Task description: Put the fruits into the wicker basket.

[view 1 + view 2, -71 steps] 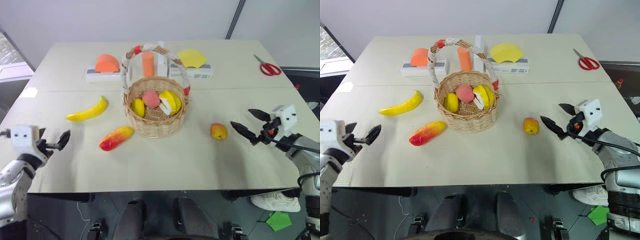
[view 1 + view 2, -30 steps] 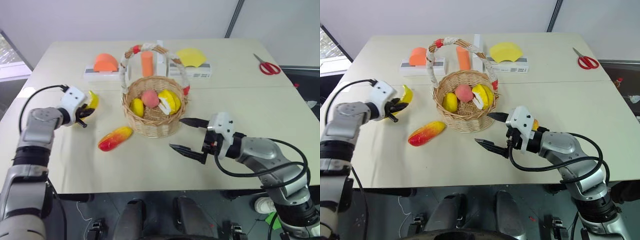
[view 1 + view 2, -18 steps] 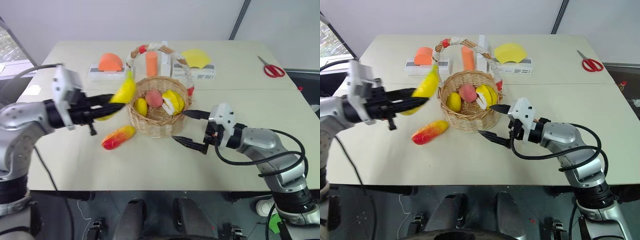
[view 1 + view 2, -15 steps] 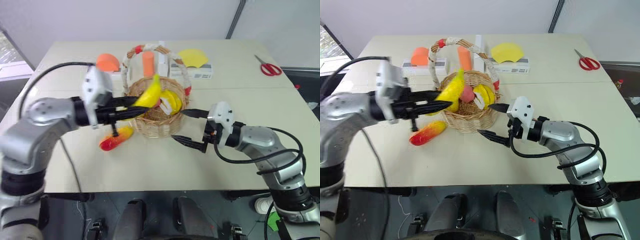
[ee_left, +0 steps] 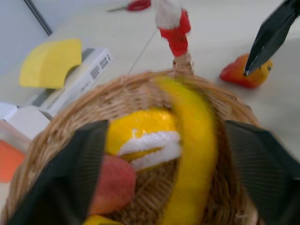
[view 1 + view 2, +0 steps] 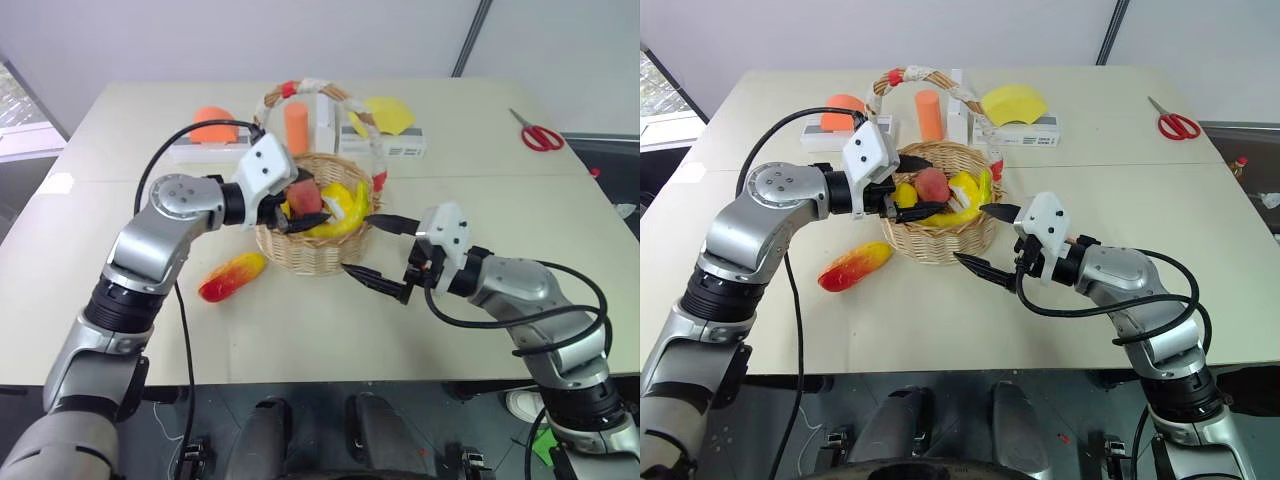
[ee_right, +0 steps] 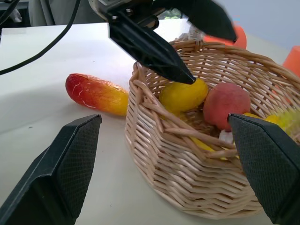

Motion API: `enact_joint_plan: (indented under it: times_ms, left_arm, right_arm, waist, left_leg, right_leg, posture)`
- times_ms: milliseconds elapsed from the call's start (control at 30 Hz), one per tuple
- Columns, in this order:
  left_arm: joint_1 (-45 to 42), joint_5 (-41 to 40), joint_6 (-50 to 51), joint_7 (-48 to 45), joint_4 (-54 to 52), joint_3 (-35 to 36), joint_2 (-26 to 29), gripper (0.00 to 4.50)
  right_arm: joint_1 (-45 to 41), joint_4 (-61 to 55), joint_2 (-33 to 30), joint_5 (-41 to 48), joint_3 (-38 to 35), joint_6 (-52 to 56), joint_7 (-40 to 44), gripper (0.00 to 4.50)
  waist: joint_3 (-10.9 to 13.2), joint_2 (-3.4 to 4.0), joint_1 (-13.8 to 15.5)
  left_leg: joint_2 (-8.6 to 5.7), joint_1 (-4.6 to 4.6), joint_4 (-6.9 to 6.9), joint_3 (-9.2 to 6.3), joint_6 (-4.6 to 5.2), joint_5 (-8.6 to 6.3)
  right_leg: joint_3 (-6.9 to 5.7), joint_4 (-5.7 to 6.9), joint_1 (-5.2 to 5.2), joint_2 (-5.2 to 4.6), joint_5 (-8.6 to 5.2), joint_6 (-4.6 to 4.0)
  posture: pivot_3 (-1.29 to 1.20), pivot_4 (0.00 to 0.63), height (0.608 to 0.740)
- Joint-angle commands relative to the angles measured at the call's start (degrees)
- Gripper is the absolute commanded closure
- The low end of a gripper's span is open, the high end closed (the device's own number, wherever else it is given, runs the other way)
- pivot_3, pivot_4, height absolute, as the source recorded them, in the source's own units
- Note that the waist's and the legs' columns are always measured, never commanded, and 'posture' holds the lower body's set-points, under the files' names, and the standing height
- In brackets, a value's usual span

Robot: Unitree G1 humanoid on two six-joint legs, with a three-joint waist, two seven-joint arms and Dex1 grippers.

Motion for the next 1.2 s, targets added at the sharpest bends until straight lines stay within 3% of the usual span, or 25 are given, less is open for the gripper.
enact_joint_plan:
  times_ms: [33, 167, 333, 500, 733, 967, 1133, 1167, 1200]
  left_arm:
    - [-0.39, -6.25, 0.85, 0.22, -4.20, 8.94, 0.15, 0.06]
    - [4.93, -13.58, 7.65, -0.53, -6.35, 20.60, 6.41, 0.06]
    - [24.39, -12.48, 10.55, -6.48, -10.69, 26.15, 19.75, 0.06]
    - [32.71, -9.23, 9.70, -6.26, -13.73, 22.15, 23.14, 0.06]
    - [27.05, 0.29, 10.14, -3.05, -12.44, 6.28, 22.61, 0.06]
    - [22.93, 5.32, 8.34, -3.66, -8.38, -0.51, 20.99, 0.06]
    - [23.77, 5.56, 5.82, -4.99, -7.30, 1.35, 21.06, 2.49]
    - [23.82, 5.13, 5.60, -4.88, -6.98, 2.60, 20.94, 2.91]
    - [23.86, 4.41, 5.45, -4.70, -6.75, 4.16, 20.63, 3.07]
  right_arm:
    - [-0.27, -2.51, -0.12, 0.55, -1.58, -0.14, -0.47, 0.00]
    - [-1.13, -1.86, -0.49, 0.44, -1.24, -0.41, 0.24, 0.00]
    - [-2.05, -1.31, -1.95, 0.41, 0.09, -0.47, 3.55, 0.00]
    - [-2.39, -1.06, -2.78, 0.27, 1.45, -0.64, 6.22, 0.00]
    - [-2.93, -1.13, -2.38, -0.64, 2.57, -0.72, 7.22, 0.00]
    - [-1.66, -3.31, -2.34, -0.71, 2.92, 0.24, 5.83, 0.00]
    - [-1.19, -4.15, -2.53, -0.56, 2.83, 0.73, 5.09, 0.00]
    - [-1.15, -4.26, -2.55, -0.58, 2.86, 0.83, 5.01, 0.00]
    - [-1.14, -4.32, -2.56, -0.61, 2.91, 0.92, 4.92, 0.00]
  waist:
    - [0.00, 0.00, -0.08]
    - [0.00, 0.01, -0.66]
    - [0.02, 0.07, -1.56]
    - [0.03, -0.01, 0.40]
    - [0.03, -0.01, 0.16]
    - [0.04, 0.00, -0.15]
    - [0.04, -0.01, 0.00]
    - [0.04, -0.01, 0.00]
    - [0.04, 0.00, -0.01]
  left_leg:
    - [0.01, 0.00, 0.00, 0.00, 0.00, 0.00]
    - [0.05, 0.01, -0.01, 0.01, 0.00, 0.00]
    - [0.13, 0.09, -0.09, 0.04, 0.00, 0.00]
    - [0.06, 0.04, 0.01, -0.04, 0.00, 0.00]
    - [0.01, 0.01, -0.06, -0.03, 0.01, -0.01]
    - [0.05, 0.02, -0.05, 0.01, 0.01, -0.01]
    - [0.04, 0.01, -0.05, 0.01, 0.01, -0.01]
    - [0.04, 0.01, -0.05, 0.01, 0.01, -0.01]
    - [0.04, 0.01, -0.05, 0.01, 0.01, -0.01]
  right_leg:
    - [0.00, 0.00, 0.00, 0.00, 0.00, 0.00]
    - [0.01, 0.02, -0.03, 0.00, 0.00, 0.00]
    - [0.06, 0.05, -0.04, 0.00, -0.01, -0.02]
    - [-0.03, -0.08, 0.09, -0.15, -0.01, -0.03]
    - [-0.03, -0.10, 0.04, -0.20, -0.01, -0.02]
    - [0.00, -0.03, -0.01, -0.04, -0.01, -0.02]
    - [0.00, -0.03, 0.00, -0.10, -0.01, -0.02]
    - [0.00, -0.03, 0.00, -0.10, -0.01, -0.02]
    - [0.00, -0.03, 0.00, -0.10, -0.01, -0.02]
  posture:
    - [0.00, 0.150, 0.740]
    - [0.00, 0.150, 0.740]
    - [0.00, 0.150, 0.740]
    - [0.00, 0.150, 0.740]
    - [0.00, 0.150, 0.740]
    - [0.00, 0.150, 0.740]
    - [0.00, 0.150, 0.740]
    - [0.00, 0.150, 0.740]
    - [0.00, 0.150, 0.740]
